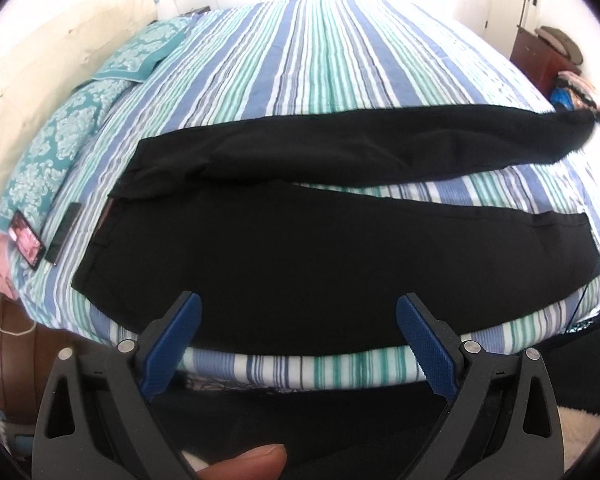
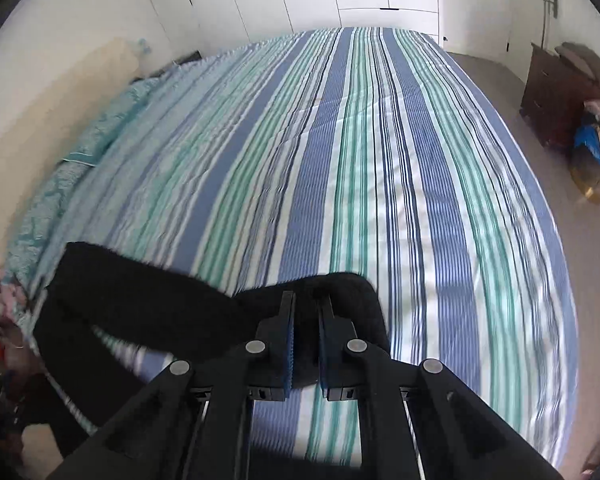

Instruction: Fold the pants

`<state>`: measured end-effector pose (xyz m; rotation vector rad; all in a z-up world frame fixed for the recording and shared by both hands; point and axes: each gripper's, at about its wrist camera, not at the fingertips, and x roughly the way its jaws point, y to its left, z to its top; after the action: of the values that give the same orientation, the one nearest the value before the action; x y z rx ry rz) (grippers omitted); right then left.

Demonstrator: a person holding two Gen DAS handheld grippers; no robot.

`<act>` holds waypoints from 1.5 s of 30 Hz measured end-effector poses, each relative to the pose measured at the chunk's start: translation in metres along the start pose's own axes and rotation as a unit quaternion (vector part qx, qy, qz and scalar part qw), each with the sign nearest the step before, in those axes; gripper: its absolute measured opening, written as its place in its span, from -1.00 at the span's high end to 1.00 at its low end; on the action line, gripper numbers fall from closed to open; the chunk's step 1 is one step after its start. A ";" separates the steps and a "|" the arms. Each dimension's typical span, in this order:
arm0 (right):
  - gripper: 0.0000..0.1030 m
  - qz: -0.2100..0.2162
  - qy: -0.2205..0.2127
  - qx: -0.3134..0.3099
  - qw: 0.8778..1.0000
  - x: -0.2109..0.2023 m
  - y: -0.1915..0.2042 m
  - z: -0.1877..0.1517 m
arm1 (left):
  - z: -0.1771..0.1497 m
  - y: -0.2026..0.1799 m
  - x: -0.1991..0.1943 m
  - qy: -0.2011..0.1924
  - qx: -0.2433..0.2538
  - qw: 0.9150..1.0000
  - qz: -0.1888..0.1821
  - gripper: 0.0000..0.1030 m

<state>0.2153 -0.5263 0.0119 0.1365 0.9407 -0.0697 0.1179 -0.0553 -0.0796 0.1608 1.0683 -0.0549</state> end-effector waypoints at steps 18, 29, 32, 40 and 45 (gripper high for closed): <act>-0.27 0.017 0.076 -0.034 0.996 -0.008 0.006 -0.147 | -0.014 -0.007 -0.018 0.001 0.013 1.000 0.002 -0.93; -0.43 0.009 0.032 0.123 0.992 0.042 -0.071 -0.085 | -0.016 -0.004 -0.014 0.012 0.009 1.000 0.010 -0.92; -0.43 0.011 0.034 0.189 0.981 0.068 -0.101 -0.067 | -0.016 -0.005 -0.012 0.014 0.011 1.000 0.016 -0.92; 0.90 -0.030 0.125 0.157 0.979 0.141 -0.098 -0.035 | -0.012 -0.006 0.005 0.032 0.014 0.999 0.019 -0.92; 0.93 -0.158 0.062 -0.039 0.985 0.108 -0.037 0.010 | -0.010 -0.006 0.019 0.044 0.016 0.999 0.019 -0.92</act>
<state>0.2827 -0.5645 -0.0726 -0.0825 1.0826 -0.3205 0.1181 -0.0593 -0.1018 0.2132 1.1524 -0.0304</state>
